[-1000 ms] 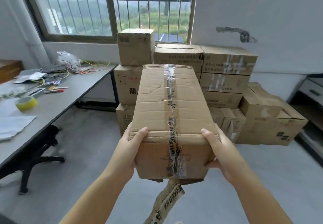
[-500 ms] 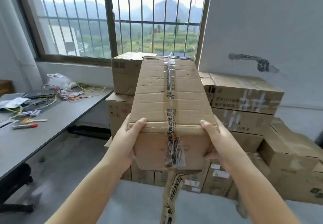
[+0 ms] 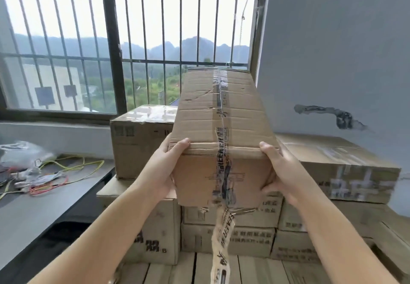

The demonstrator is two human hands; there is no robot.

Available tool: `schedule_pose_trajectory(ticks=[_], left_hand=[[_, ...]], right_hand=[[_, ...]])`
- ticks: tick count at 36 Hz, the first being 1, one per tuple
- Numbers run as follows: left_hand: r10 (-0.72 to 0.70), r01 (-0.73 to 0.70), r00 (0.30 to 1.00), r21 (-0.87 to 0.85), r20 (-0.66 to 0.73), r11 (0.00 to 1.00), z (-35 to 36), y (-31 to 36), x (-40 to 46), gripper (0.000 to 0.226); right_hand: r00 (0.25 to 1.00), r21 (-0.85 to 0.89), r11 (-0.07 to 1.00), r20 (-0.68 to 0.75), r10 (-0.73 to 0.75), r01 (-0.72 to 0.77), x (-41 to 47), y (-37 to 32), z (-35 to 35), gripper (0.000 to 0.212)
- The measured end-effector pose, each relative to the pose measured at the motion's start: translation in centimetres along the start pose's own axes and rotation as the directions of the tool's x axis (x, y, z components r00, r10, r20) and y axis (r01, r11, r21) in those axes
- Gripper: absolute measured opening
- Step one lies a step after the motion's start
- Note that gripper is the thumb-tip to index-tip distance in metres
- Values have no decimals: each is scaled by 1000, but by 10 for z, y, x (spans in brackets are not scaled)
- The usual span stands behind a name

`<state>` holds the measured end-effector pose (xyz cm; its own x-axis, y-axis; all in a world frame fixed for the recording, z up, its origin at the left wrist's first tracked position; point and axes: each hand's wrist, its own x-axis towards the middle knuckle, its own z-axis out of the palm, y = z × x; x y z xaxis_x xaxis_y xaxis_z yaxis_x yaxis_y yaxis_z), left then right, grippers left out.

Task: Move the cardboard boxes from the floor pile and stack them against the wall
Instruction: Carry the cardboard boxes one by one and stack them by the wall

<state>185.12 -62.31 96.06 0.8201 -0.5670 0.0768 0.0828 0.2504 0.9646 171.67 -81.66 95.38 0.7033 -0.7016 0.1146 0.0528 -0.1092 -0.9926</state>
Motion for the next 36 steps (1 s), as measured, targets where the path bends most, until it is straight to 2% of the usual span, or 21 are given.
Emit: schedule_pose_trajectory(ticks=[3,9,13,17,21,25,28,32,36], left_hand=[[29,-30,999,62,14,998,-4,14,56,28],[-55,54,998,89,6,995,-10,18,159,34],[-183,187,982,142,-40,972,-11,10,221,11],[-197,204,979,223,-51,953,-10,0,268,18],[-86,104,994,351,-66,930,-13,-8,312,17],[22,14,997,447,-74,895,-10,-18,357,33],[152,-82,984,512,-94,855,-6,-21,386,42],[174,-71,978,603,-114,794,-14,-25,417,54],[204,-72,972,673,-120,737,-21,-29,440,55]], right_hand=[[999,18,1000,-36,5,-4,51,-9,17,62],[997,5,998,-28,69,-69,149,-7,35,59],[991,-41,991,11,130,-130,208,3,44,50],[977,-76,981,101,186,-179,254,14,50,35],[968,-98,983,188,169,-153,296,22,47,23],[964,-121,984,213,158,-134,339,30,49,34],[960,-126,983,230,160,-134,371,31,53,32],[952,-115,982,251,172,-148,405,31,63,28],[949,-116,983,268,167,-140,434,34,76,35]])
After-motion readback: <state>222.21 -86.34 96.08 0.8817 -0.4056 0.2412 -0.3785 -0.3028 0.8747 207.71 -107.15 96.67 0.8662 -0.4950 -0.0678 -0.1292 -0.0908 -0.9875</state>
